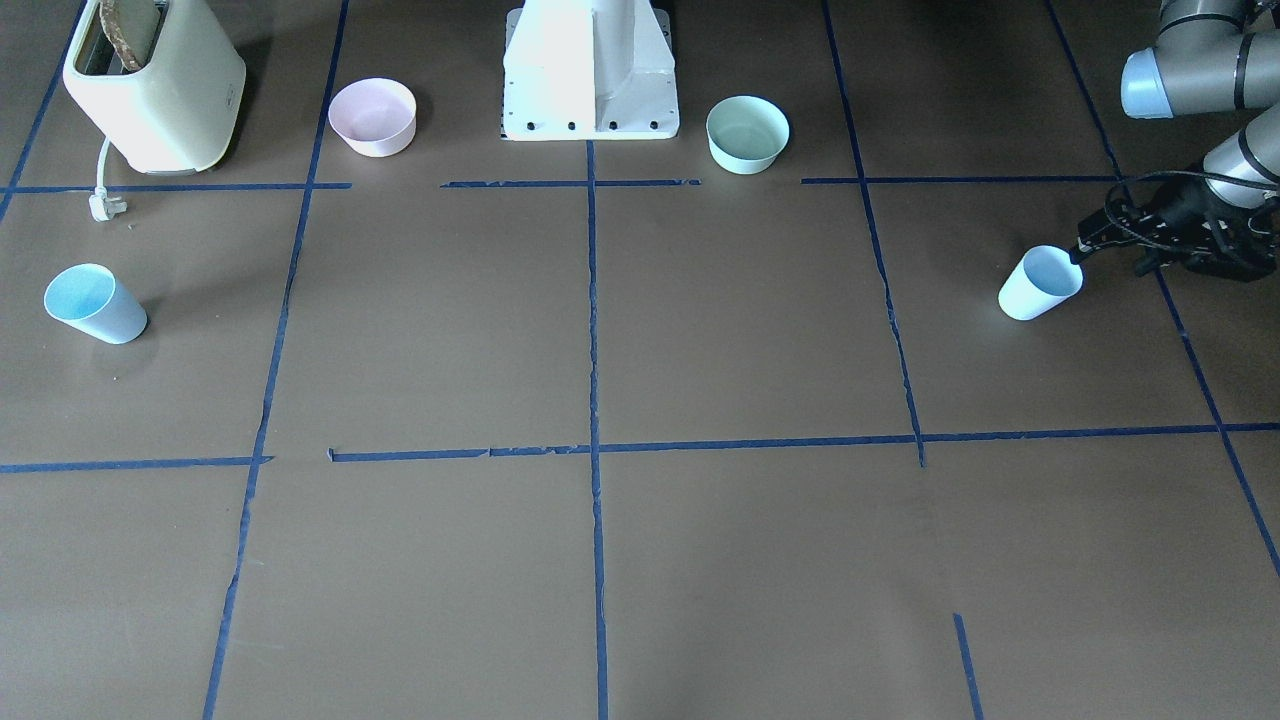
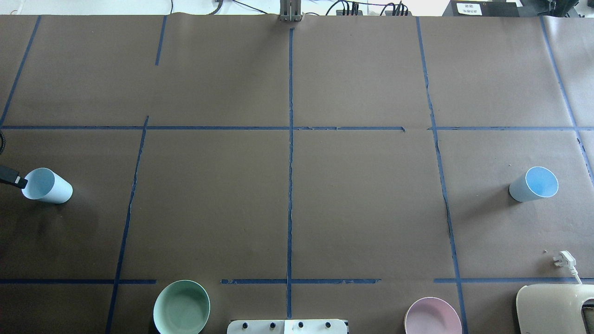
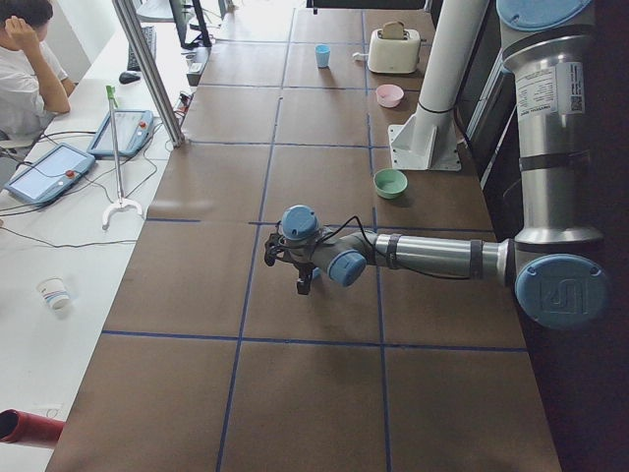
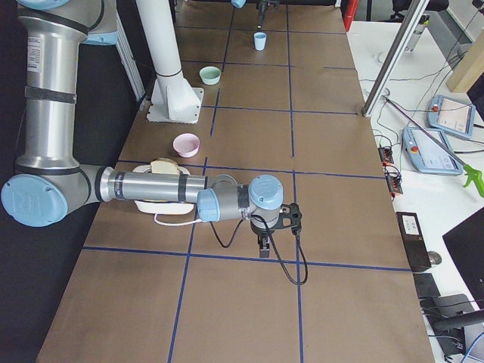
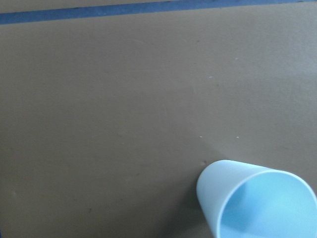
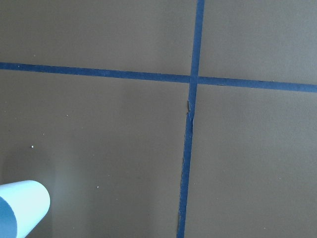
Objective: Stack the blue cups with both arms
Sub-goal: 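Close the left gripper on the rim of the light blue cup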
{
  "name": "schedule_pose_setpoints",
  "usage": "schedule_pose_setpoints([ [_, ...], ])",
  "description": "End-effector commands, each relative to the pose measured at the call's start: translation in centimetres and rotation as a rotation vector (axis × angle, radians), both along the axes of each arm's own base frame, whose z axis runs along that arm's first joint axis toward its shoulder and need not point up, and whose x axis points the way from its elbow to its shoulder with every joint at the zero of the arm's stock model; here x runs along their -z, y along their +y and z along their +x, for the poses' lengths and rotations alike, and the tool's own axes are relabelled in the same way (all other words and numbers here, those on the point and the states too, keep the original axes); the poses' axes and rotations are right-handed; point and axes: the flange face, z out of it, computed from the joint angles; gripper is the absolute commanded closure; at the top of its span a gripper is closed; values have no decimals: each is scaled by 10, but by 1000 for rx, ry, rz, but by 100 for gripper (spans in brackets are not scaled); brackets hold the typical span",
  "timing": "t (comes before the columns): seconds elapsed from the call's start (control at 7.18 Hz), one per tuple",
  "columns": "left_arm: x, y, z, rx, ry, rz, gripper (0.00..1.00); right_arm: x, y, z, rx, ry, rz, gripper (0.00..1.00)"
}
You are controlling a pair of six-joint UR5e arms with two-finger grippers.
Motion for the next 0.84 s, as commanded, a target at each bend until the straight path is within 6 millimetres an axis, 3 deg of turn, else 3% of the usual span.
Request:
schedule_pose_setpoints([
  [0.0,-3,-2,23,-39,-5,-6,0,0,-1,-2,4,4,0,0],
  [0.14,-12,-11,30,-44,-11,-15,4,-3,-4,-6,13,6,-4,0],
  [0.28,-19,-16,33,-45,-14,-23,19,-3,-4,-10,23,7,-1,0],
  [0.42,-19,-17,33,-42,-15,-28,62,-3,-4,-14,32,7,-1,0],
  [0.56,-16,-18,34,-41,-12,-27,92,-2,-5,-15,34,7,0,0],
  [0.7,-8,-18,39,-30,0,-49,99,-2,-5,-19,42,8,2,0],
])
